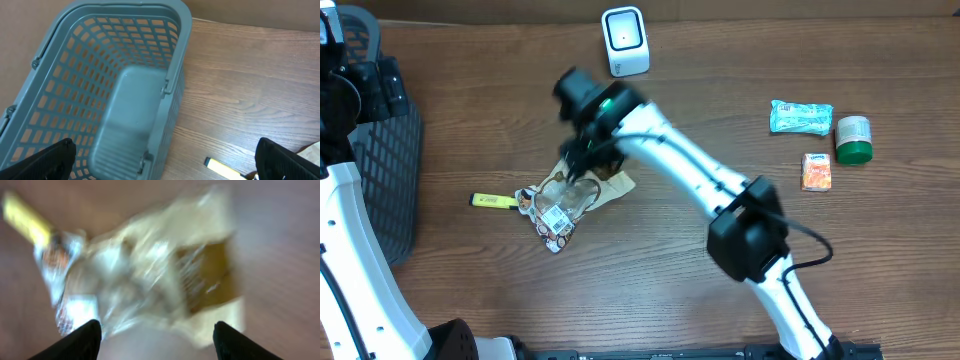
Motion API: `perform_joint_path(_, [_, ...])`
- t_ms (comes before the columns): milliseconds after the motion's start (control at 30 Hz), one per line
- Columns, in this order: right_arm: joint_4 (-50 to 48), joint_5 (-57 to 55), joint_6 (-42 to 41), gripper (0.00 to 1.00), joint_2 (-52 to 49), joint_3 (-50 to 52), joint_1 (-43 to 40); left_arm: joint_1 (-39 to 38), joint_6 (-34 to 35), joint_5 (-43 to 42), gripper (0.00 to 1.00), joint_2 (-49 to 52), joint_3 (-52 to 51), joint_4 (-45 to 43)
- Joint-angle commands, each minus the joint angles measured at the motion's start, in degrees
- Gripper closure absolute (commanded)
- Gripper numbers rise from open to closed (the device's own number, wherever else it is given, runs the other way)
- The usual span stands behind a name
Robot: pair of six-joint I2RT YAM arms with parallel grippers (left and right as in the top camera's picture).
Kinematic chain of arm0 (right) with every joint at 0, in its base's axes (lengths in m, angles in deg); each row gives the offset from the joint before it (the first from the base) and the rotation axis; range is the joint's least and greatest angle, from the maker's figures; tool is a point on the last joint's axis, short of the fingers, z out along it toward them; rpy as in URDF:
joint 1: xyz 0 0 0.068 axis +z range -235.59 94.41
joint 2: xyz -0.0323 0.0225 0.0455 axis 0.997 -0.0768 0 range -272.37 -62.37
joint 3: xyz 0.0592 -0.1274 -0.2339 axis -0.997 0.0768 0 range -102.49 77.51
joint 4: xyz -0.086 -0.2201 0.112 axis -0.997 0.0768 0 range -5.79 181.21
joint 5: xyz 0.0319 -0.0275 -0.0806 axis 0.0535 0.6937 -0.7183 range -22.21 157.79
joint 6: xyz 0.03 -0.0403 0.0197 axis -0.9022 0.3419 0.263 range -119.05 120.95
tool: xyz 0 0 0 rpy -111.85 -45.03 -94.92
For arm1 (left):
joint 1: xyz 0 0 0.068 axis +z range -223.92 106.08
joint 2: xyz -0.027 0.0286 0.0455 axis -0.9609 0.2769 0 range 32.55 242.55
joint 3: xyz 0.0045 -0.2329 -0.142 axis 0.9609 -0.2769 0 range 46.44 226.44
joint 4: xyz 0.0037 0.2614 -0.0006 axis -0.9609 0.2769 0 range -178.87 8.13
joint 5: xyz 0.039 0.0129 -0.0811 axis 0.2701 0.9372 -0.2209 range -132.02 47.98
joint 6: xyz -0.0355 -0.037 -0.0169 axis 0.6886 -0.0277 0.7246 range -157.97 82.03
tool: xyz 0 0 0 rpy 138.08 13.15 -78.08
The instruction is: Scan the item barcode
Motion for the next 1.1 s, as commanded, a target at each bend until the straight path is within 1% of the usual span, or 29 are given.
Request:
perform_joint_path(0, [-3.52, -0.46, 2.51, 0.27, 0.11, -0.17, -2.45, -0.42, -0.81, 0.13, 0.00, 0.46, 0.26, -0.17])
perform_joint_path(100, [-7.69, 2.54, 2.91, 0.26, -0.90, 2.32, -3.02, -0.42, -0.81, 0.13, 0.00, 0.46, 0.26, -0.17])
perform_joint_path(167, [-9.03, 4.31, 5.46, 0.22, -1.11, 4.35, -2.73, -0.42, -0.81, 0.13, 0.00, 0.46, 0.26, -0.17])
perform_joint_path(300, [-10.67, 3.82, 9.90, 0.18, -1.11, 7.04, -1.11, -0.42, -0.81, 0.13, 0.00, 0.46, 0.26, -0.17])
perform_joint_path(400, [-11.80, 0.87, 10.25, 0.17, -1.29, 9.14, -0.26, -0.42, -0.81, 0.15, 0.00, 0.46, 0.26, -0.17])
perform_joint_path(600, [-15.47, 1.05, 12.63, 0.15, -1.29, 15.23, -0.15, -0.42, -0.81, 0.13, 0.00, 0.46, 0.26, -0.17])
perform_joint_path(733, [-16.70, 0.26, 12.46, 0.14, -1.55, 17.81, -0.15, -0.42, -0.81, 0.13, 0.00, 0.46, 0.26, -0.17])
perform_joint_path(767, [-16.57, -1.95, 10.16, 0.14, -1.75, 17.99, -0.28, -0.42, -0.81, 0.13, 0.00, 0.46, 0.26, -0.17])
perform_joint_path(800, [-16.13, -5.14, 6.32, 0.14, -1.81, 17.99, -0.42, -0.42, -0.81, 0.13, 0.00, 0.46, 0.26, -0.17])
perform_joint_path(833, [-15.30, -9.29, 1.03, 0.12, -1.84, 17.99, -0.68, -0.42, -0.81, 0.13, 0.00, 0.46, 0.26, -0.20])
perform_joint_path(900, [-13.25, -13.62, -6.19, 0.10, -1.81, 17.99, -1.14, -0.42, -0.81, 0.13, 0.00, 0.46, 0.26, -0.17])
perform_joint_path(933, [-11.52, -14.43, -10.19, 0.10, -1.79, 17.90, -1.51, -0.42, -0.81, 0.13, 0.00, 0.46, 0.26, -0.17])
perform_joint_path(1067, [-4.83, -13.86, -20.68, 0.08, -1.79, 17.86, -3.15, -0.44, -0.81, 0.13, 0.00, 0.46, 0.26, -0.17])
